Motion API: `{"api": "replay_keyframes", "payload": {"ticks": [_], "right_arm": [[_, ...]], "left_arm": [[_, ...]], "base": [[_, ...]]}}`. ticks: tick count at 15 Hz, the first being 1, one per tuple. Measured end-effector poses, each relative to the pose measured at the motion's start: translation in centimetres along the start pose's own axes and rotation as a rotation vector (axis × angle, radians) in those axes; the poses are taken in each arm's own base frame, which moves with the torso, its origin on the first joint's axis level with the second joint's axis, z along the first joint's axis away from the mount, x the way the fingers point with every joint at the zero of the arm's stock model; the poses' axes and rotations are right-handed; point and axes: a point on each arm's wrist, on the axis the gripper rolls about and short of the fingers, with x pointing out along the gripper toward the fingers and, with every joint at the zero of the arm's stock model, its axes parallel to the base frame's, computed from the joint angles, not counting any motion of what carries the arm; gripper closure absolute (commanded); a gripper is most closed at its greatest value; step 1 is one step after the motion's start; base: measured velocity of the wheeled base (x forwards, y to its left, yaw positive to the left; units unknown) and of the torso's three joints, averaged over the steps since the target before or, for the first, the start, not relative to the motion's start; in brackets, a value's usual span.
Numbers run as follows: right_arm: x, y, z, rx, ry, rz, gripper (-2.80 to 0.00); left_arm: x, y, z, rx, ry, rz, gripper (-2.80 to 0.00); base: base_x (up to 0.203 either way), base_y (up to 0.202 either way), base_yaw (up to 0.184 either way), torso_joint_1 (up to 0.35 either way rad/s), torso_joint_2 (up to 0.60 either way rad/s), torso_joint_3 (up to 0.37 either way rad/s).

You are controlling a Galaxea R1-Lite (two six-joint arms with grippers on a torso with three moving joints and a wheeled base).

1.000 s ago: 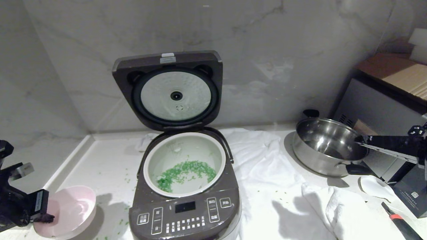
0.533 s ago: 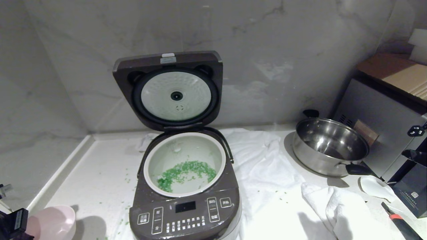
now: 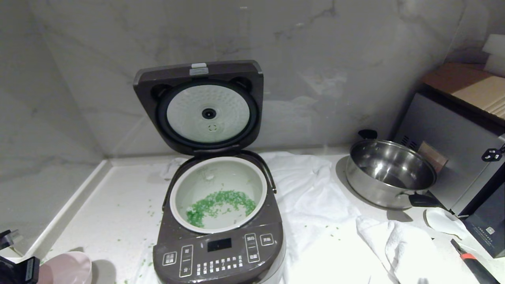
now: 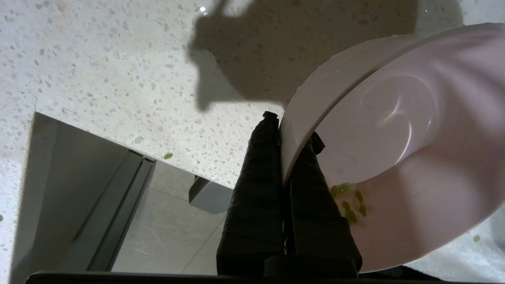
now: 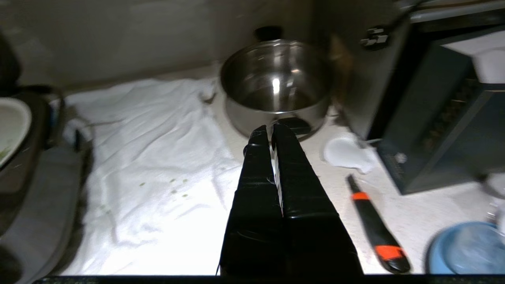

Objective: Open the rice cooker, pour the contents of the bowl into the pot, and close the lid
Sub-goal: Place the bowl on the table

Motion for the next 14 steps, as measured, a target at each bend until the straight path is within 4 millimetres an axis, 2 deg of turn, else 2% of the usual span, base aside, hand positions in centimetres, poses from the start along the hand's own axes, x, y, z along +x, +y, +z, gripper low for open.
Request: {"api": "replay_keyframes", "payload": {"ticks": [5,9,14], "right_arm": [[-3.0,-0.6,-1.6,0.016,-0.109,-0.094,0.0],[-3.7,-0.7,-3.1,0.019,-0.131,-0.114,0.0],[-4.0,-0.8,-3.8,0.016,-0.139,-0.117,0.0]], "left_arm": [[1.1,2.1,0.7,-0.02,-0.016,0.017,0.0],[1.6,4.4,1.4,-0.059,-0.029,0.034,0.0],[2.6,6.3,2.0,-0.1,-0.015,0.041,0.0]], "base": [[0.0,0.0,0.0,0.0,0.0,0.0],[0.0,0.0,0.0,0.0,0.0,0.0],[0.0,0.0,0.0,0.0,0.0,0.0]]}}
